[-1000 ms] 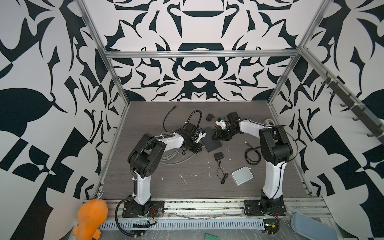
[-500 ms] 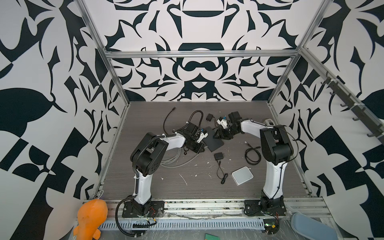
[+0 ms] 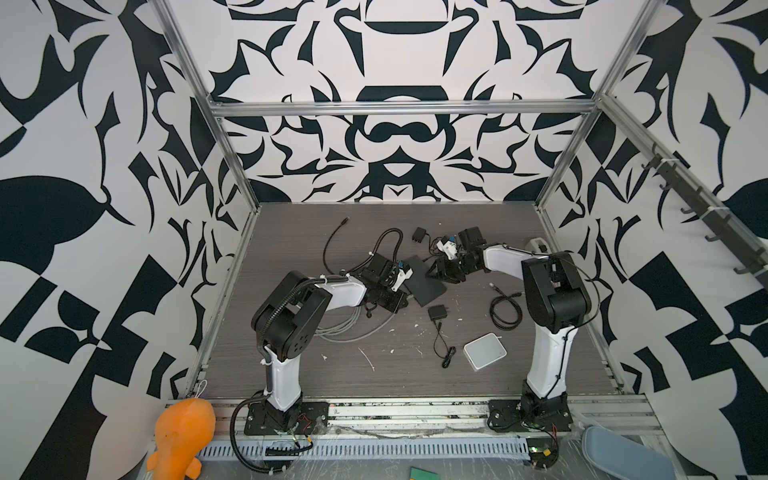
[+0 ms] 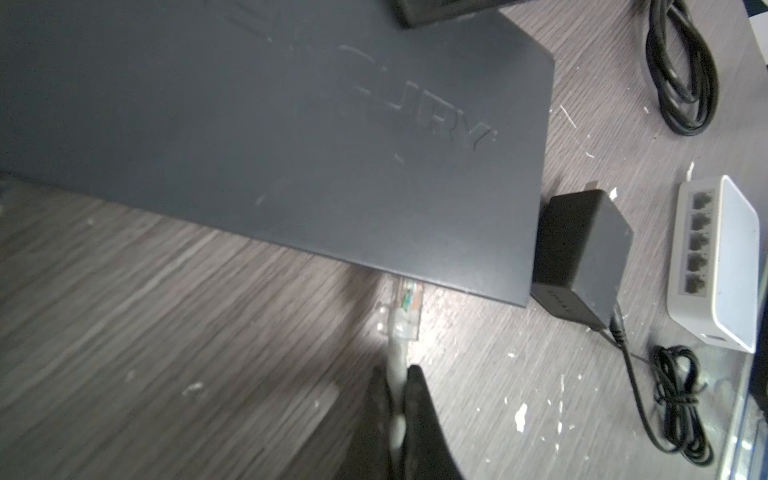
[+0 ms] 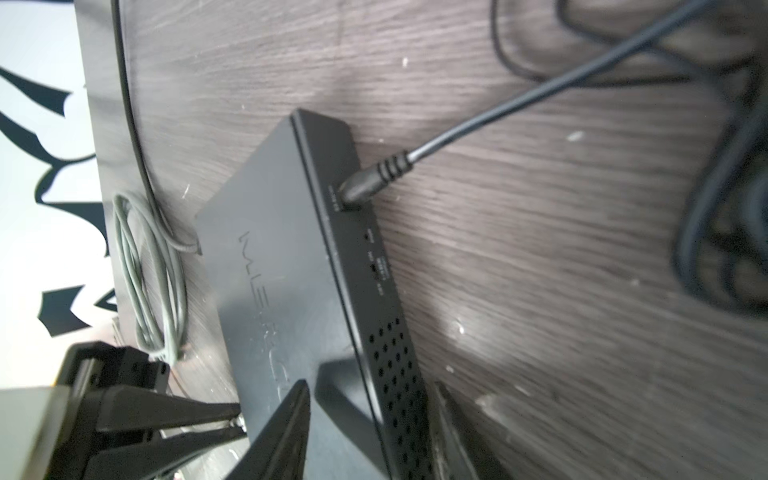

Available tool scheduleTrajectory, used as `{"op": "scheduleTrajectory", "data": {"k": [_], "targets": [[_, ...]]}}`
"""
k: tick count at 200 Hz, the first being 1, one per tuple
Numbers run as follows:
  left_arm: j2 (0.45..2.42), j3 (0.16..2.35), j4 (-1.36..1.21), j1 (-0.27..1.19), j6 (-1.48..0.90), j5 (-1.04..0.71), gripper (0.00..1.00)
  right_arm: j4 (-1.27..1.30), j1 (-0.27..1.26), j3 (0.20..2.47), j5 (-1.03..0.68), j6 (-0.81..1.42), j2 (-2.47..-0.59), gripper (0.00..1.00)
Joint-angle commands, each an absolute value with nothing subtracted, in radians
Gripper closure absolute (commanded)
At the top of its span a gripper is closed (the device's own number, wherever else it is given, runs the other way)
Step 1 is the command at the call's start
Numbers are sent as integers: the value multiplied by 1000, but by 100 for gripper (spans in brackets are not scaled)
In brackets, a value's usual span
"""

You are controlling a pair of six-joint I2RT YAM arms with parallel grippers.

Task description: Insert the plug into the switch port

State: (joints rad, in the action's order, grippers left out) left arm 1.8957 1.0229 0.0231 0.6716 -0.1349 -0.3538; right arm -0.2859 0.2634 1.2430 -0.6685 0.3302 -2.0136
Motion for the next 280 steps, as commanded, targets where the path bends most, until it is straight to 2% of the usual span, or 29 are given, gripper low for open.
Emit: {"op": "scheduleTrajectory", "data": {"k": [1, 86, 141, 174, 225, 280], "targets": [[1980, 999, -187, 676, -237, -370, 100, -482, 376, 1151, -957, 483, -2045, 51], [1974, 960, -224, 644, -387, -460, 100, -368, 373, 1084, -940, 537, -1984, 51], [2006, 1107, 39, 634, -240, -464, 100, -430, 405, 1116, -842, 423, -1921, 50], [2051, 1207, 174, 627, -150, -439, 100, -528, 468, 1189, -795, 304, -1965, 50], [2070, 1254, 196, 586, -74, -477, 100, -456, 513, 1138, -979, 259, -1973, 50], [2136, 1369, 270, 584, 105, -635, 100, -588, 564, 1228, -1083, 94, -2025, 51]]}}
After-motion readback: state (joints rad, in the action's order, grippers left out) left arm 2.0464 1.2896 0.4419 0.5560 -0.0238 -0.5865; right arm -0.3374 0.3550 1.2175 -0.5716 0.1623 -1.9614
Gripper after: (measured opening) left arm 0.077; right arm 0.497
